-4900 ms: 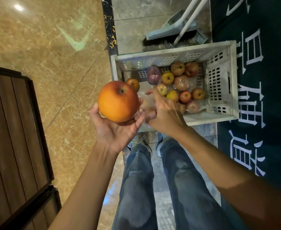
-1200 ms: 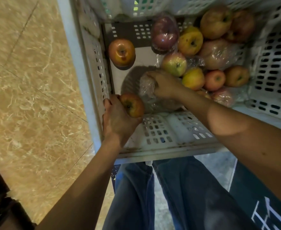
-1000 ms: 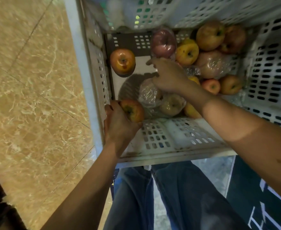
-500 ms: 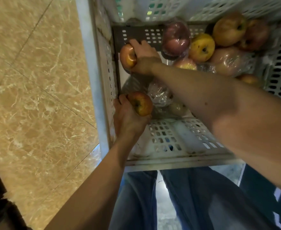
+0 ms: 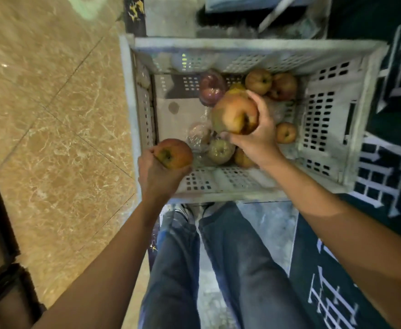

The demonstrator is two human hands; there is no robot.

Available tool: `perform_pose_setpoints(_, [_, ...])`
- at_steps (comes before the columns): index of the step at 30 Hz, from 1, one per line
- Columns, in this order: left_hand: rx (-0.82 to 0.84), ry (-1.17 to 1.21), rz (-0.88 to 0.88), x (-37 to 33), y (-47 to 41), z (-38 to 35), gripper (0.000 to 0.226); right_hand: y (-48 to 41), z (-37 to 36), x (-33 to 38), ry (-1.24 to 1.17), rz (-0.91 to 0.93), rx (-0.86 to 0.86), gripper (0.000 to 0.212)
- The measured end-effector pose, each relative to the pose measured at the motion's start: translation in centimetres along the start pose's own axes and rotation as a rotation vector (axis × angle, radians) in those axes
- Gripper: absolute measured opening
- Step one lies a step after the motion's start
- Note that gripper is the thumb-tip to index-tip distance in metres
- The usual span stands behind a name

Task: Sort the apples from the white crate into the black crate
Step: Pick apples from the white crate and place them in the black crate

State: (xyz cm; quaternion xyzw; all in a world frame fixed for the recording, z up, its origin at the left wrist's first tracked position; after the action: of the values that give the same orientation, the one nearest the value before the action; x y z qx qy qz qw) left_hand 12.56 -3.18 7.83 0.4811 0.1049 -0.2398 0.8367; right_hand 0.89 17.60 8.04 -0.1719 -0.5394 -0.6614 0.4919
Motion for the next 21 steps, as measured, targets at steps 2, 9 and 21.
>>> perform_pose_setpoints(2, [-0.024, 0.035, -0.006, -1.6, 2.0, 2.0, 0.084, 2.6, 1.9, 1.7, -0.033, -0.049, 0.002, 0.1])
perform_pose_setpoints(9, [-0.058, 0.192, -0.015, -6.2, 7.6, 6.7, 0.088, 8.7, 4.3, 6.2, -0.442, -0.253, 0.122, 0.082])
perform_pose_setpoints(21, [0.031, 0.592, 0.089, -5.4, 12.8, 10.5, 0.071, 14.8, 3.5, 12.3, -1.627, -0.39, 0.865, 0.084])
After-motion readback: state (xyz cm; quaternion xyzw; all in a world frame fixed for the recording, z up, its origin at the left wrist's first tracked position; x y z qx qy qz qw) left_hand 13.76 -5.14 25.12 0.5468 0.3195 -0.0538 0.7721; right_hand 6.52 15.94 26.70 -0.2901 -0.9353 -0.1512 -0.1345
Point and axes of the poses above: each hand's wrist, its own y-axis away from the middle knuckle, its own z-axis out of the back of the hand, x = y × z, the point moved 7 cm from there along -y, towards the middle knuckle, and after that the axes turned 2 degrees about x, right-handed, at the moved point
